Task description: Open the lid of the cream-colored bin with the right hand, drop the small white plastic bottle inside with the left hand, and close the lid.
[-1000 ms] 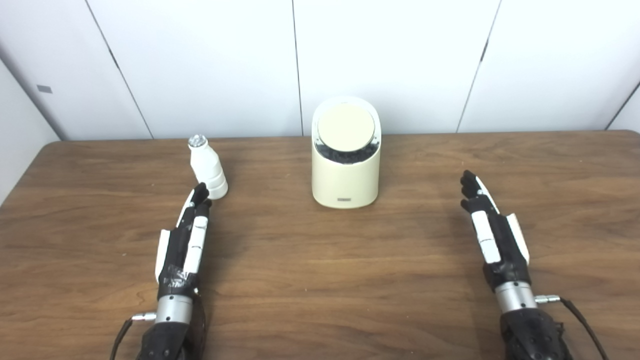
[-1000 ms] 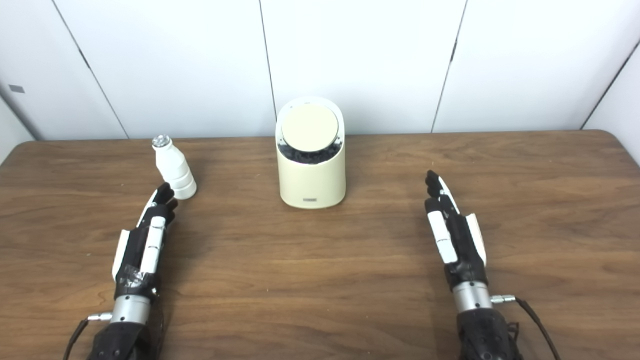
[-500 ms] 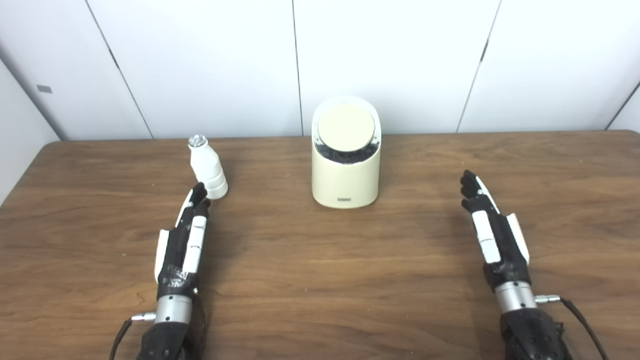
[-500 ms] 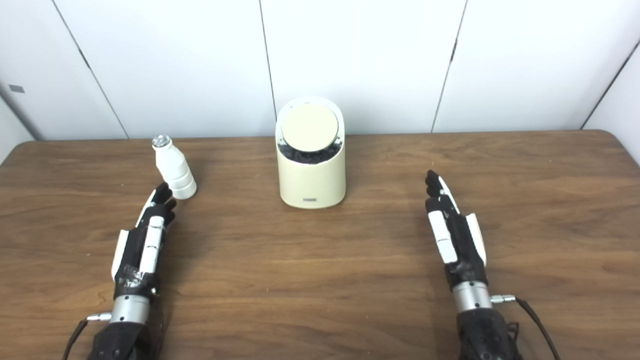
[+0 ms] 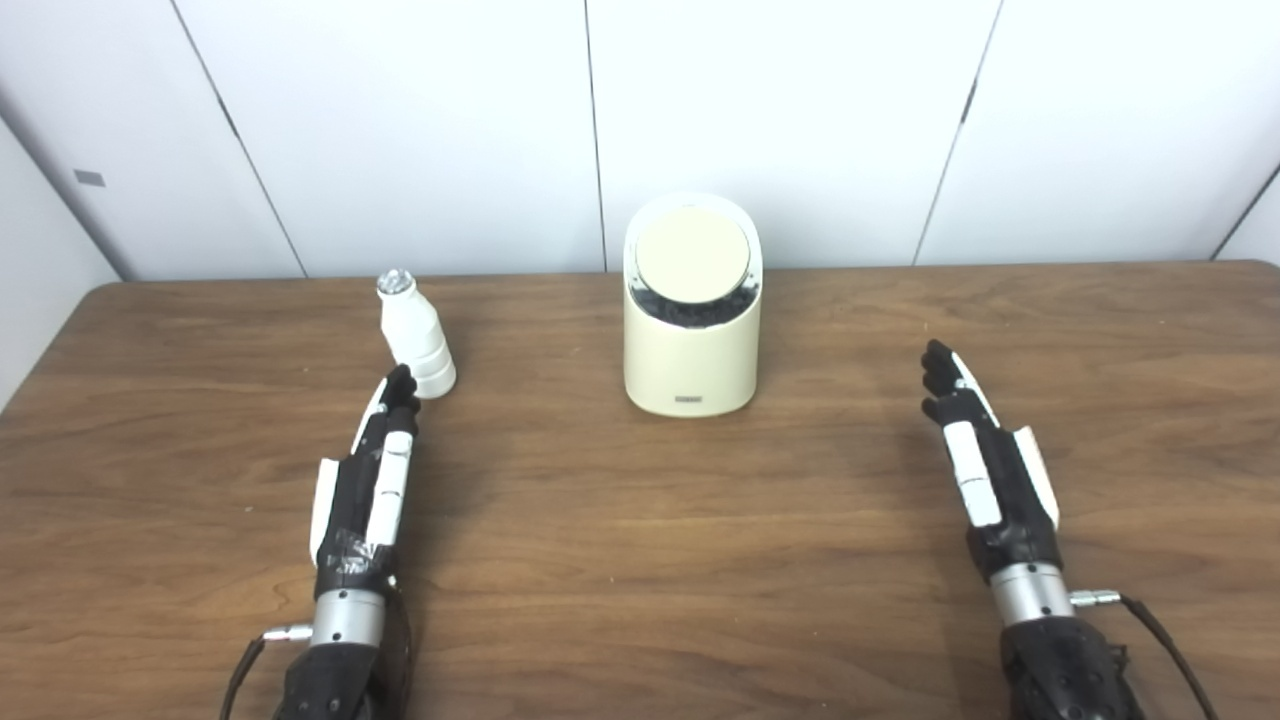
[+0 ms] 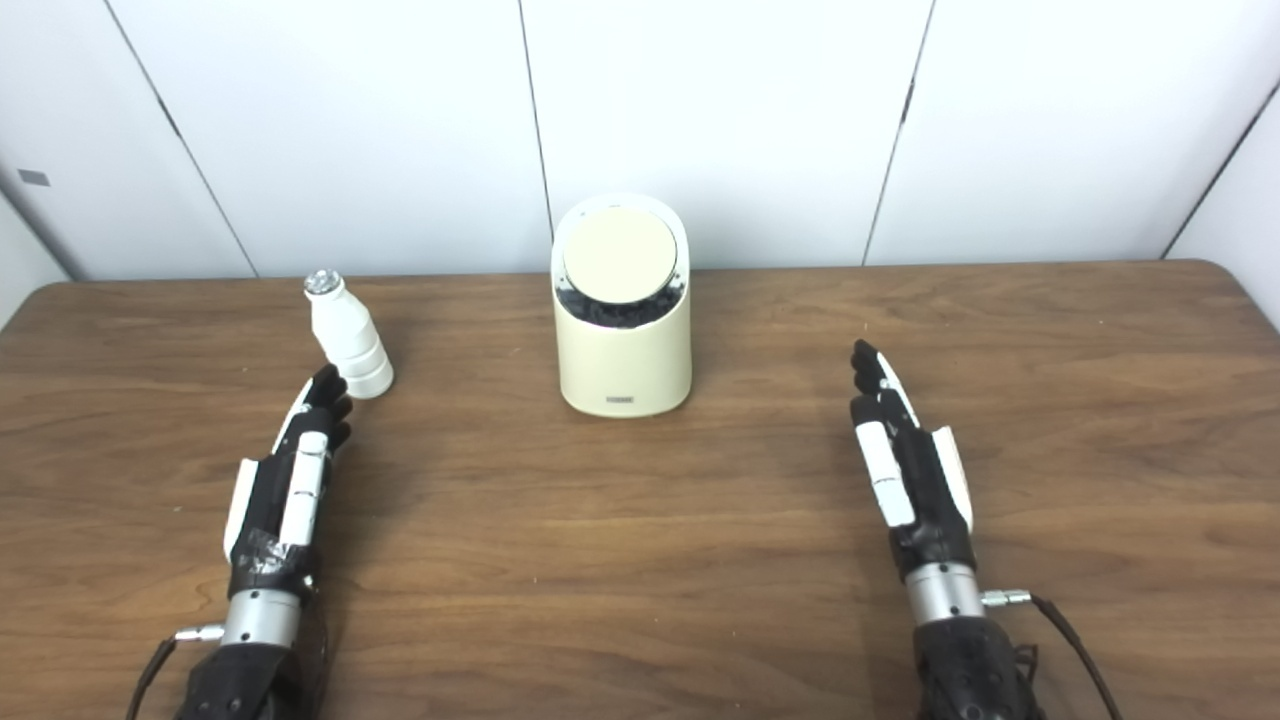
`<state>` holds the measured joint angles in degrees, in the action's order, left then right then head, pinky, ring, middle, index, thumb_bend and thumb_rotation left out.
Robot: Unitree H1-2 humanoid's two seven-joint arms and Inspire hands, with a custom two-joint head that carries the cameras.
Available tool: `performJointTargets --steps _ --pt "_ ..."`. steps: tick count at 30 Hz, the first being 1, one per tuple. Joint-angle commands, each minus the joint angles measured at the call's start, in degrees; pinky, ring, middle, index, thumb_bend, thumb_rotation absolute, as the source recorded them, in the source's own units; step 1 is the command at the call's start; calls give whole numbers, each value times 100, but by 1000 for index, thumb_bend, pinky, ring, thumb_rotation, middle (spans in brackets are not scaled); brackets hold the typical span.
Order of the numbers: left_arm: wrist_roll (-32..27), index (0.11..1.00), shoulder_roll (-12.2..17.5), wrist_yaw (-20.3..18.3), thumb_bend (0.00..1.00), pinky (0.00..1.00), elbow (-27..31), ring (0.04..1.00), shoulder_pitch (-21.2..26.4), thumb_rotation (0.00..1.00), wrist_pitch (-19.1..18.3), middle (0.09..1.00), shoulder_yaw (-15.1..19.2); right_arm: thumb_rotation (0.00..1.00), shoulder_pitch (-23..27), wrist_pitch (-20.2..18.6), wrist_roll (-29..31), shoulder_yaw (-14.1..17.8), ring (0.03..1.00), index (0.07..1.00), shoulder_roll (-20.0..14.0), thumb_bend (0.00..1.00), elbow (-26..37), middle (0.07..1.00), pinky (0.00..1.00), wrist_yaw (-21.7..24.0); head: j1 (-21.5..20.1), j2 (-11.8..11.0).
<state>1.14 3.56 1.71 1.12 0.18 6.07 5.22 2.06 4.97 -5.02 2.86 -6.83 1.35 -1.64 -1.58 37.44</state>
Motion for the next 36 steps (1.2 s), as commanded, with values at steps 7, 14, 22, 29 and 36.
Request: performJointTargets --steps 7,14,22,29,36 --pt "21 971 -131 19 537 986 -306 976 -141 902 293 969 -103 953 91 99 42 -45 946 941 104 543 7 949 903 -10 -15 -128" --pt "40 967 -168 34 548 987 -369 967 -163 889 378 964 -119 925 463 -156 -82 -84 936 936 149 584 194 941 879 -46 -17 -331" --pt "57 975 -177 29 542 1000 -412 987 -190 900 391 974 -139 913 1043 -320 -242 -150 929 930 154 574 204 937 877 -63 -23 -488" --pt "38 981 -229 28 510 1000 -418 987 -203 891 415 977 -162 961 1522 -617 -819 -362 893 931 86 563 225 925 833 -93 16 -611" --pt "107 982 -252 62 514 1000 -439 988 -203 880 410 979 -179 885 1893 -925 -998 -494 915 939 6 579 217 933 868 53 33 -674"
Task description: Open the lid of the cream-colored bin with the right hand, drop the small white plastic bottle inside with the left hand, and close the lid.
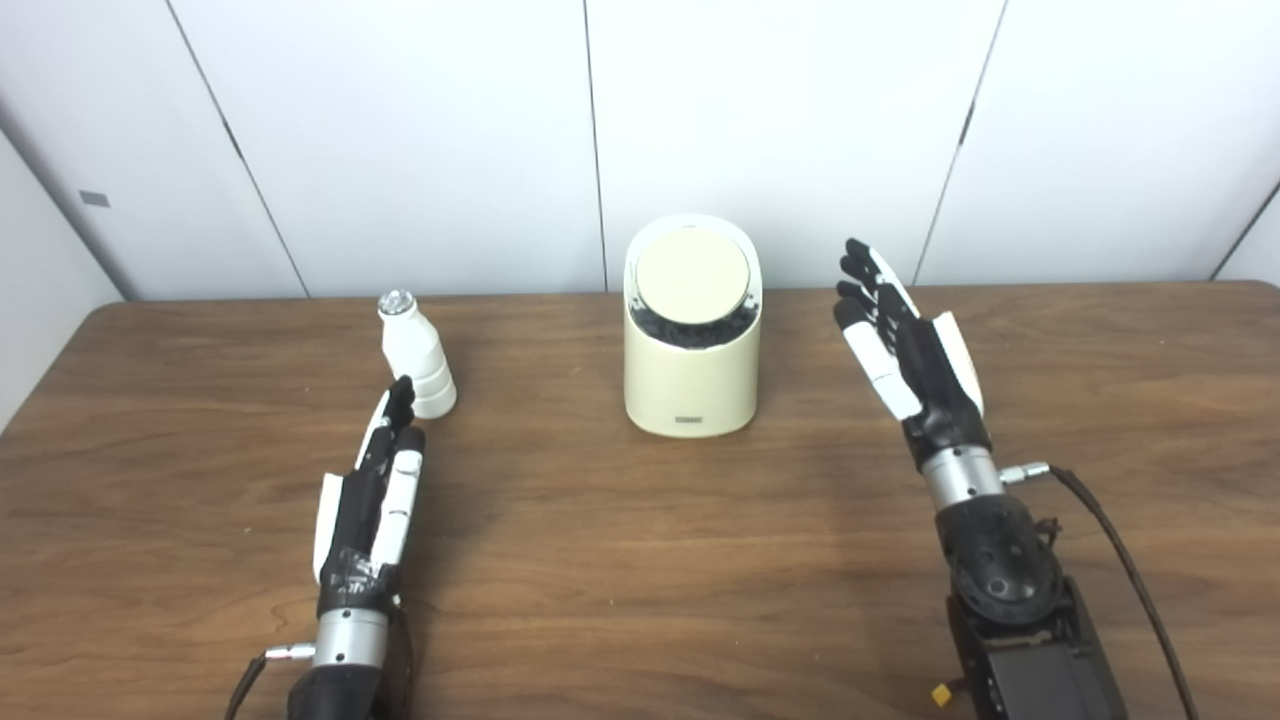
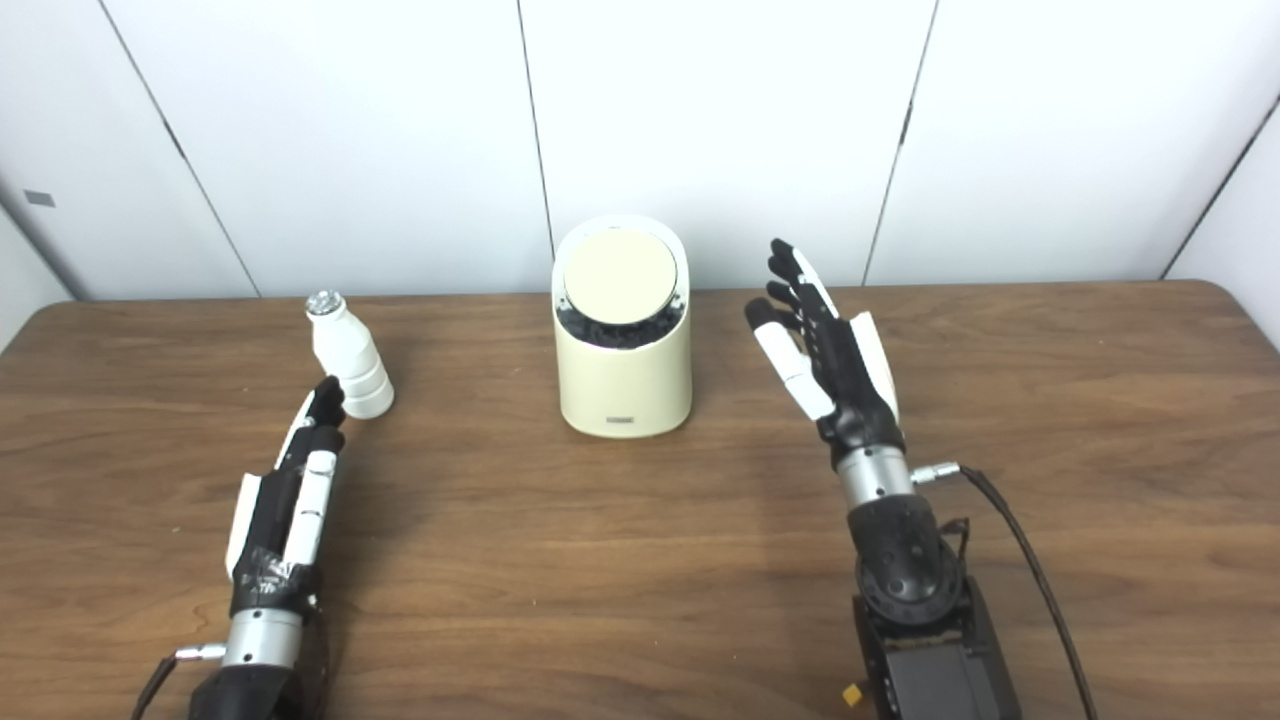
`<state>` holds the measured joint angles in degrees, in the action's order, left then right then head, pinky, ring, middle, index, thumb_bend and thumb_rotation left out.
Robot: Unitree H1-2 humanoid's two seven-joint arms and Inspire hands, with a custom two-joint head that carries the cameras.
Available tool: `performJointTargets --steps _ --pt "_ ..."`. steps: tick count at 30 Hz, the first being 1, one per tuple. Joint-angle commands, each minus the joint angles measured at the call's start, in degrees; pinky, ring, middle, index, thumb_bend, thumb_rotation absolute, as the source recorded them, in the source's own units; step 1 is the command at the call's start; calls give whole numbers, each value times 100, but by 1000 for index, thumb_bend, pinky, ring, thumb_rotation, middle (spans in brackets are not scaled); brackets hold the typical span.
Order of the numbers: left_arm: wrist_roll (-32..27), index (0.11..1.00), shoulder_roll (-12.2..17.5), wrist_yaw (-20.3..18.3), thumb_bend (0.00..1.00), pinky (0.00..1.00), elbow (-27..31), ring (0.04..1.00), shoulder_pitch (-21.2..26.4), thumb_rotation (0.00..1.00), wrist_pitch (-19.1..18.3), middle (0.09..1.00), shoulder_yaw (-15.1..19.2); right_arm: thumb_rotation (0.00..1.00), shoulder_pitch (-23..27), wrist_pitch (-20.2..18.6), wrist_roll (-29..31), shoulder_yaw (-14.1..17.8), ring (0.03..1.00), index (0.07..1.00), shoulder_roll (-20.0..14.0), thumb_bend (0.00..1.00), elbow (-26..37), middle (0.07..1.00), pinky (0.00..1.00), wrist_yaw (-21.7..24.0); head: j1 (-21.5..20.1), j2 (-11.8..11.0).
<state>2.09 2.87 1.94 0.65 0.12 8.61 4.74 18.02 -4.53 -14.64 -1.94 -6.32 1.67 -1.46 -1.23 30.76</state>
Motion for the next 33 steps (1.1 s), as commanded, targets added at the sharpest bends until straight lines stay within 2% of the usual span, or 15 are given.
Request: performJointTargets --steps 1,7,11,15,18,23,28,33 --pt "11 984 -183 40 514 1000 -407 990 -193 879 172 981 -129 863 349 -24 -77 -44 915 941 -59 576 187 934 867 49 -1 -11" --pt "81 982 -202 70 512 999 -490 983 -173 890 274 979 -153 755 719 -374 -405 -232 909 947 -118 624 133 938 865 99 9 -79" --pt "40 983 -224 47 513 1000 -509 986 -173 882 288 980 -156 697 959 -563 -583 -346 913 947 -143 696 49 940 855 116 10 -103" --pt "130 982 -257 91 500 1000 -490 989 -177 894 255 983 -181 603 1252 -595 -577 -390 924 949 -157 755 -198 939 848 138 19 -104" --pt "146 981 -280 87 495 1000 -494 991 -175 900 254 983 -185 603 1484 -635 -712 -465 929 951 -181 793 -401 936 859 117 44 -102" --pt "163 982 -320 101 496 993 -530 984 -164 903 325 980 -182 610 1789 -625 -875 -554 921 952 -223 788 -710 931 845 88 53 -116" --pt "221 974 -361 149 492 977 -536 974 -159 903 319 972 -183 623 2031 -534 -956 -639 904 948 -255 877 -992 926 794 85 75 -137" --pt "277 979 -361 141 496 978 -543 978 -182 917 349 977 -211 549 2179 -601 -1163 -774 891 944 -278 878 -1171 920 776 55 105 -150"
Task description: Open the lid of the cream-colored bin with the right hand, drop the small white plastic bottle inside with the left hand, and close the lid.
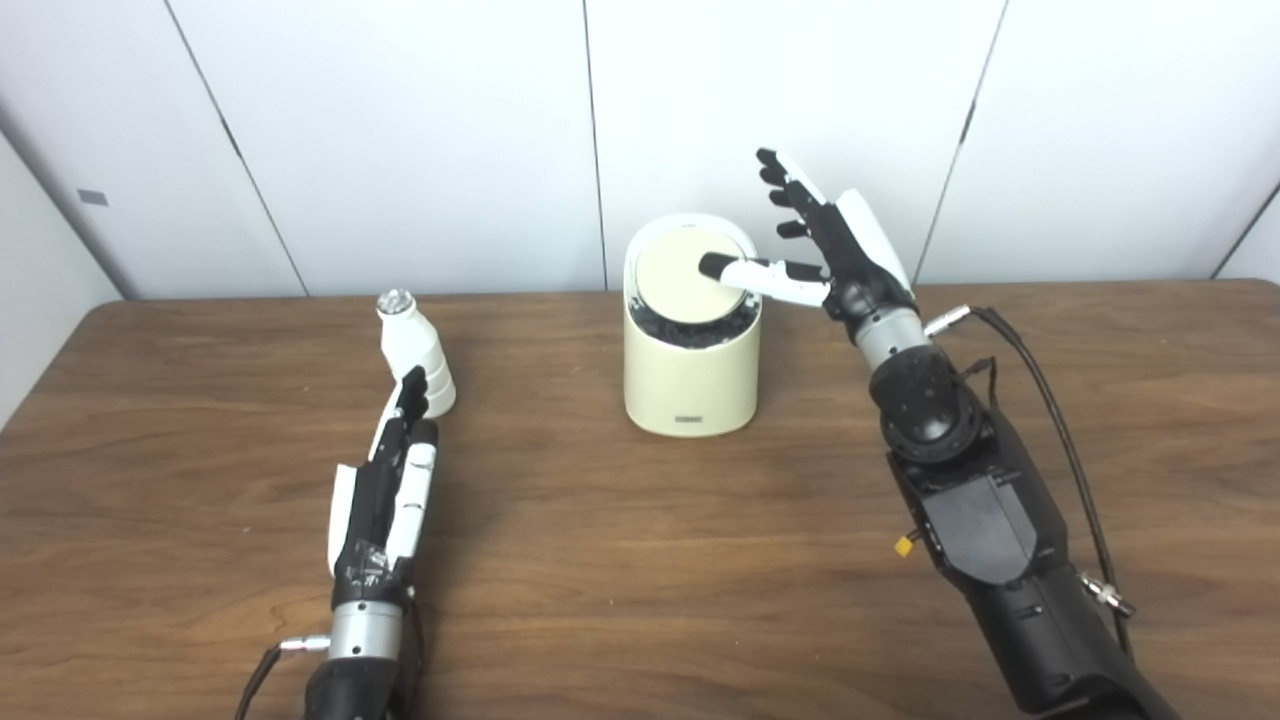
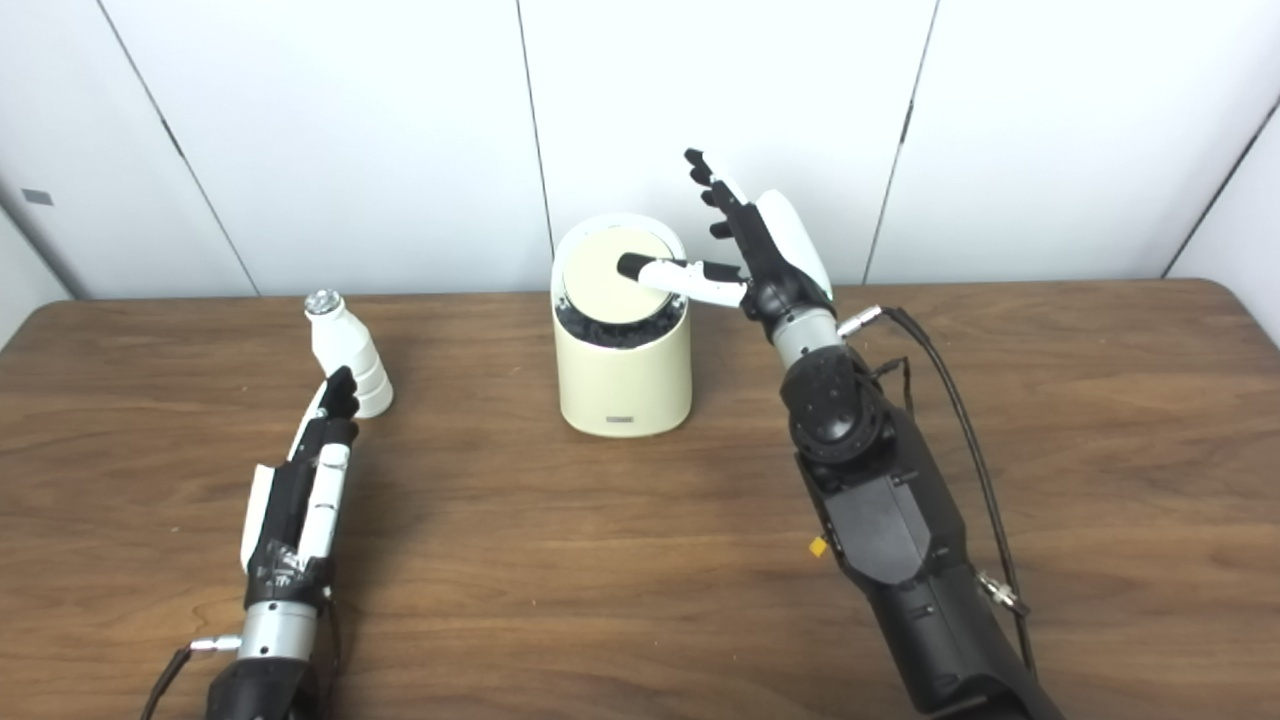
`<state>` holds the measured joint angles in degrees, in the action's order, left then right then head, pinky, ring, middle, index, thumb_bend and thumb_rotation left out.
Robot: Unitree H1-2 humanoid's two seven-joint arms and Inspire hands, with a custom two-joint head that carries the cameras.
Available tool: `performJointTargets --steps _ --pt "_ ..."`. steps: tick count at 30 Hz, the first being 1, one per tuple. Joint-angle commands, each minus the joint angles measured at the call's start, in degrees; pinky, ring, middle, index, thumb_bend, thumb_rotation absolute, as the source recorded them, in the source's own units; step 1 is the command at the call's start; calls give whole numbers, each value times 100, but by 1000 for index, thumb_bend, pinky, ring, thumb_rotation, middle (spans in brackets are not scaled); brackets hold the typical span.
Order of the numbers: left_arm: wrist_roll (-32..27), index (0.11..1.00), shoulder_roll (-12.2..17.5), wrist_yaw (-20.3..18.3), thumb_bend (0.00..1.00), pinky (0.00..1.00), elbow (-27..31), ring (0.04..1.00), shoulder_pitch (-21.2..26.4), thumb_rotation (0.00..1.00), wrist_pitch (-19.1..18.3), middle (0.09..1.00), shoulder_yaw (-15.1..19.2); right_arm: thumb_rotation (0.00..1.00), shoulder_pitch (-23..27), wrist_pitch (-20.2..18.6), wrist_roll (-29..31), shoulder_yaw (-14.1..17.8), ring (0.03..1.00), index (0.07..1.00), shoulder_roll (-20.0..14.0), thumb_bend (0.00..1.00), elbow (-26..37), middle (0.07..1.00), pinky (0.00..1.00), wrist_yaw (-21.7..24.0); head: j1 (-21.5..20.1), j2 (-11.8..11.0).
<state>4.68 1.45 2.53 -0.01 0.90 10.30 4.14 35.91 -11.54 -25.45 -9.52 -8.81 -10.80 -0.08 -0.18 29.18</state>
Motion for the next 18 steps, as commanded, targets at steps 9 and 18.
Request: performJointTargets --steps 9,18 --pt "70 977 -258 114 504 973 -437 979 -285 917 177 974 -178 452 539 86 -287 -163 899 942 -43 936 -92 919 817 -32 22 29" --pt "42 980 -273 91 508 982 -413 980 -279 917 159 977 -170 384 603 40 -430 -297 917 941 -67 922 -136 927 830 13 27 73"
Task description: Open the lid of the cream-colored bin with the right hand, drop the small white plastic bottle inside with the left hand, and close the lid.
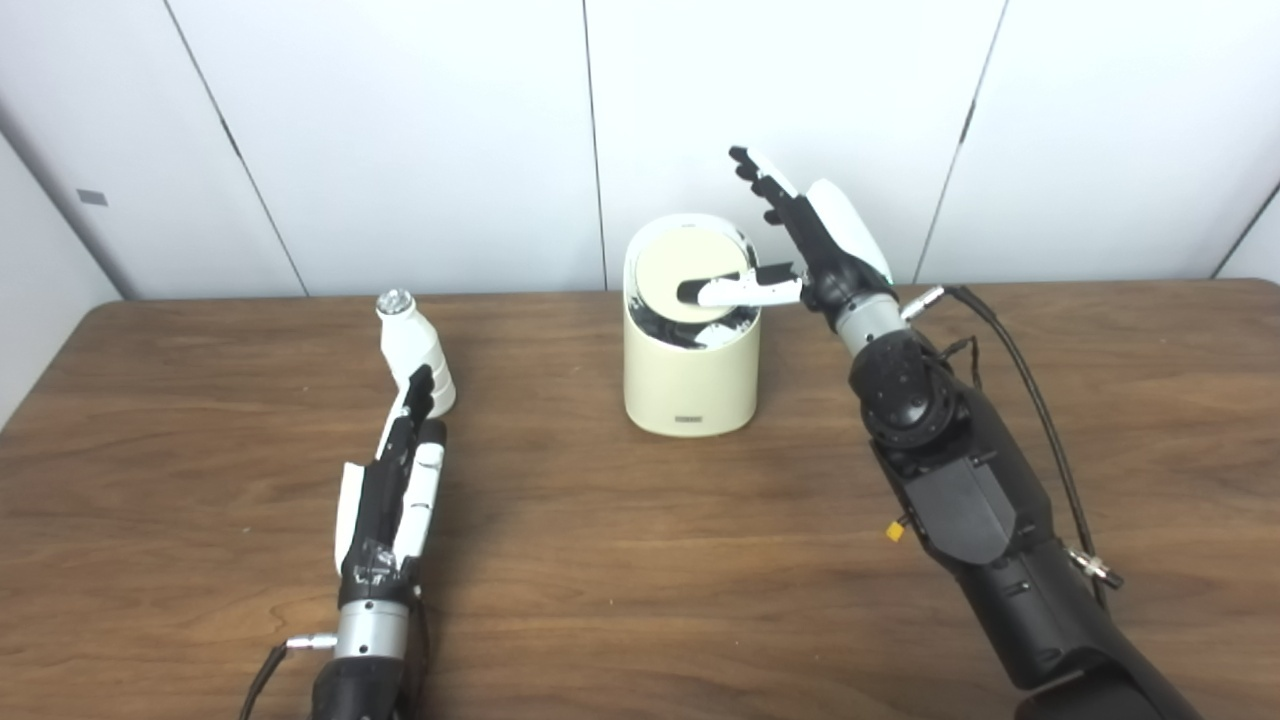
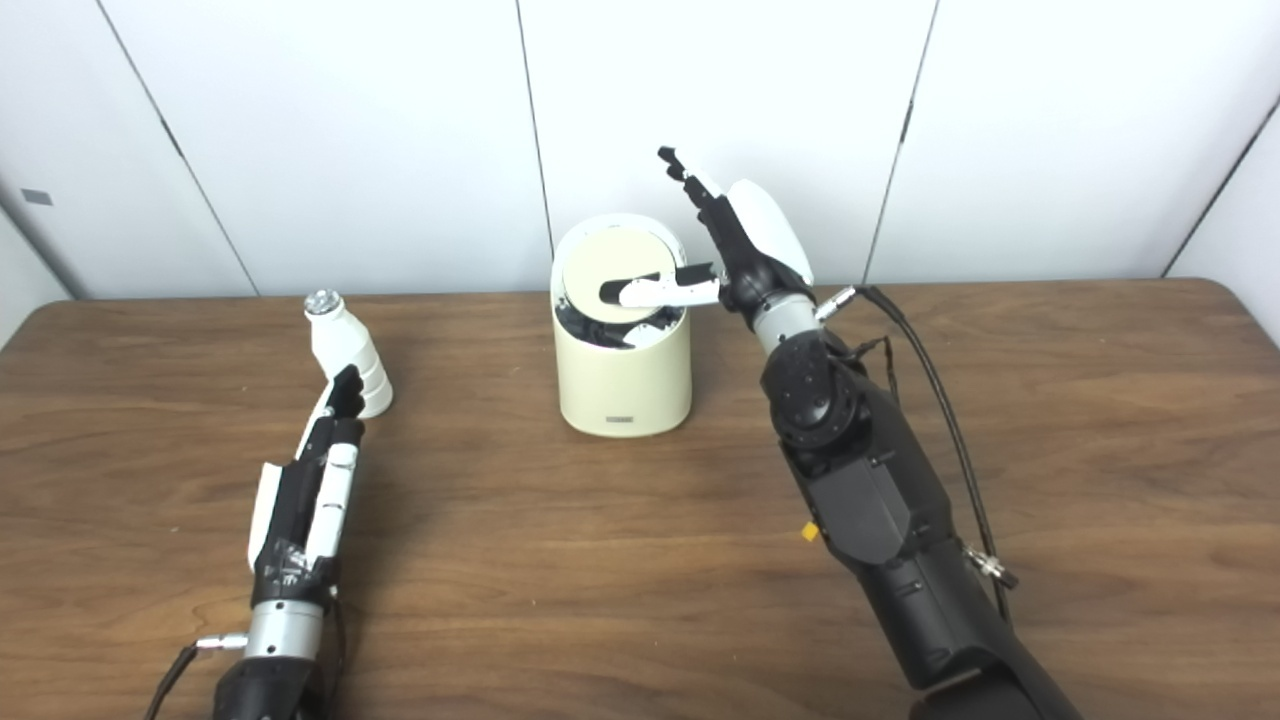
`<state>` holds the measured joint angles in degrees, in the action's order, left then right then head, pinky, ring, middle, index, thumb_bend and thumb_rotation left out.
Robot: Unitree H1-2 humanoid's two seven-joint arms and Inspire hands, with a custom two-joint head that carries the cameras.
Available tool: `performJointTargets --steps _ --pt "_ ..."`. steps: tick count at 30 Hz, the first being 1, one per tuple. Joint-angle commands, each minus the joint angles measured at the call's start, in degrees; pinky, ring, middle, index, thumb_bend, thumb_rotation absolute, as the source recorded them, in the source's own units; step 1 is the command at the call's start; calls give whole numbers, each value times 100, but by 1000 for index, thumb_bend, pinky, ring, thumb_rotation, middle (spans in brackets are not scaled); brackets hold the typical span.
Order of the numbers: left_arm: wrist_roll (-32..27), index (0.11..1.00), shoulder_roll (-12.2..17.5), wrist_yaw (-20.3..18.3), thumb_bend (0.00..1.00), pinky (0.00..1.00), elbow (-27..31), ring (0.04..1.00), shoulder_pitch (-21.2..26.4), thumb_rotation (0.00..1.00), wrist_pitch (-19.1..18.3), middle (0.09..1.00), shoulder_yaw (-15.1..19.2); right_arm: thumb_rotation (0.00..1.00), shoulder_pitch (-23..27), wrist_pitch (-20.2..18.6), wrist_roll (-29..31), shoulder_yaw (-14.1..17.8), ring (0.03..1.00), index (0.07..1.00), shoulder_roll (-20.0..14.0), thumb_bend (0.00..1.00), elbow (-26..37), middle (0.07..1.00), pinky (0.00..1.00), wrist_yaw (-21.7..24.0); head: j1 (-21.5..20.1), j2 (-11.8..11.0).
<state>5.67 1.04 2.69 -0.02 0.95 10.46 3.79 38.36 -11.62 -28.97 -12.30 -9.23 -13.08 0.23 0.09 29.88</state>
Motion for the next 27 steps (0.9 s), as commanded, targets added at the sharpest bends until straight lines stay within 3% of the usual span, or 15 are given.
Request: performJointTargets --steps 1,14,27 --pt "-52 980 -234 77 504 979 -401 979 -286 918 138 976 -134 381 362 38 -100 -35 916 941 -27 911 93 928 826 -11 1 3" --pt "-28 974 -259 91 512 981 -413 965 -288 920 202 966 -157 406 378 -73 -406 -137 906 933 -87 879 50 919 836 -38 22 48" --pt "-56 976 -280 84 509 973 -407 970 -278 921 227 970 -131 462 393 61 -476 -120 904 924 -93 891 -150 913 840 -190 35 55"
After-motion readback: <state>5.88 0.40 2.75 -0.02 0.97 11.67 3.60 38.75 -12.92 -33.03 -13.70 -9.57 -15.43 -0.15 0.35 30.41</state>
